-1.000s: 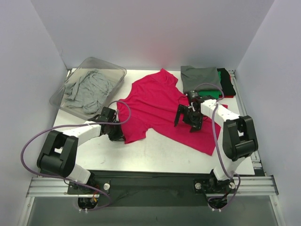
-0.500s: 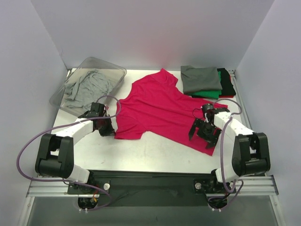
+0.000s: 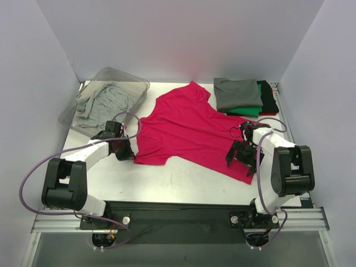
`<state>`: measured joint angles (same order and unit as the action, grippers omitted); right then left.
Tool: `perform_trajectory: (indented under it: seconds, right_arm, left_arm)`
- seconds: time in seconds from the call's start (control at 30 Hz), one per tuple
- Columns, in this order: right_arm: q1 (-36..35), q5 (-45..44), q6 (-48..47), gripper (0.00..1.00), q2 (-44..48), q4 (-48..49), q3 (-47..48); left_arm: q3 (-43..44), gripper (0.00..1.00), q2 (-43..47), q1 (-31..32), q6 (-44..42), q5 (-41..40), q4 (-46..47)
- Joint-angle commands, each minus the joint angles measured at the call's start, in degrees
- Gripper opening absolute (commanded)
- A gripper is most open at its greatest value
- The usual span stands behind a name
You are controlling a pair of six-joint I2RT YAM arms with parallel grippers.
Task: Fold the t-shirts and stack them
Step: Grap the side of the flattened tshirt closest away from the robot with both arms
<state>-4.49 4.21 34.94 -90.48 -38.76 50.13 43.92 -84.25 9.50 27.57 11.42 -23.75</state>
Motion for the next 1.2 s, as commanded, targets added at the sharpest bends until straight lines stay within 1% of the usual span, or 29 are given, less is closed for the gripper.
perform_trajectory:
  seconds: [0.0, 0.13, 0.27, 0.57, 0.93, 1.17]
  right_arm:
    - [-0.1, -1.9, 0.1, 0.96, -2.7, -0.7, 3.5]
    - [-0.3, -1.3, 0.1, 0.96, -6.1, 0.9, 6.2]
    - [-1.0, -1.0, -0.2, 0.96, -10.7, 1.1, 11.3]
    - [-1.7, -0.5, -0.6, 0.96, -16.8, 1.0, 19.2]
    - [-2.2, -1.2, -0.6, 0.96, -24.5, 1.1, 27.8]
    - [-2.9, -1.0, -0.3, 0.96, -29.0, 0.9, 35.0]
  left_arm:
    - [2.3, 0.00, -0.2, -1.1, -1.7, 0.5, 1.2]
    - [2.8, 0.00, -0.7, -1.9, -2.0, 1.1, 1.6]
    - [4.9, 0.00, -2.5, -2.6, -2.8, 1.2, 1.8]
    - [9.5, 0.00, -6.9, -3.0, -3.8, 2.6, 2.6]
    - [12.5, 0.00, -8.9, -3.1, -4.6, 4.7, 3.1]
    - [14.8, 0.00, -10.8, -3.1, -4.9, 5.0, 3.1]
